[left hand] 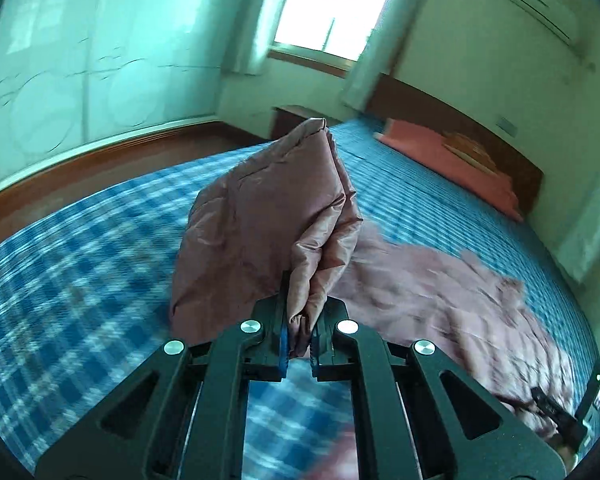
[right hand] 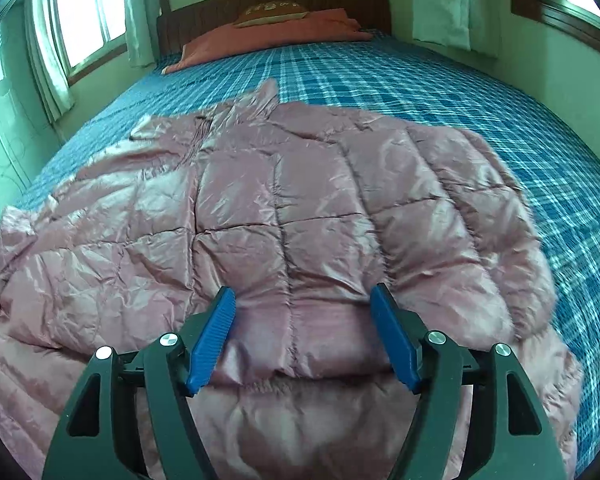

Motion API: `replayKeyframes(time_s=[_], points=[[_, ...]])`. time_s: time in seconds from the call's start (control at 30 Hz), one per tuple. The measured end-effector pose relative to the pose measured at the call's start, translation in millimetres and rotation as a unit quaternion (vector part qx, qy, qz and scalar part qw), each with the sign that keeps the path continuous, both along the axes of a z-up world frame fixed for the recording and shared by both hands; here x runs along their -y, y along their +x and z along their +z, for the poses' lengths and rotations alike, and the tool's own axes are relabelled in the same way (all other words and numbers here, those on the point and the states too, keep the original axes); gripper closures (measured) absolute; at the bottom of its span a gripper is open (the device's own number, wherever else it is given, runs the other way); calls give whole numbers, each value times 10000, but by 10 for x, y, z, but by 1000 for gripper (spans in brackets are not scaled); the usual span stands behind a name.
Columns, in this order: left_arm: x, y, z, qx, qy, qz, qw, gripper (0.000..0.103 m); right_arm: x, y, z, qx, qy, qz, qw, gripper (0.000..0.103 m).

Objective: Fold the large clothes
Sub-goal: 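Fold the sleeve across the jacket body and open the left gripper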

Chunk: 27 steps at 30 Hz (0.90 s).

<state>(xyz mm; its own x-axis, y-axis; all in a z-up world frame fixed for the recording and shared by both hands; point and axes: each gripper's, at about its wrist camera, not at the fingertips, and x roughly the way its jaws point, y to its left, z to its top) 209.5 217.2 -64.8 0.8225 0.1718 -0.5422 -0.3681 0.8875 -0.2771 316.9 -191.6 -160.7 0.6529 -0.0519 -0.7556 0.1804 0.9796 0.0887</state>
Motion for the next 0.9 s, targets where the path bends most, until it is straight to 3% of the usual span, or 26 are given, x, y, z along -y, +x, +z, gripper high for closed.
replayKeyframes(time_s=[0.13, 0.43, 0.73, 0.9], points=[[600, 205, 98, -19, 323, -529, 9981, 96, 128, -202, 140, 104, -109, -97, 9998, 34], [1846, 502, 32, -312, 578, -1523, 9861, 96, 673, -680, 285, 61, -326, -415, 9986, 33], [2776, 776, -203, -597, 856, -2073, 9727, 96, 1135, -1127, 212, -45, -170, -779, 9968, 33], [3202, 865, -391, -809, 979, -2320, 9644, 96, 1175, -1284, 132, -96, -130, -766, 9969, 33]])
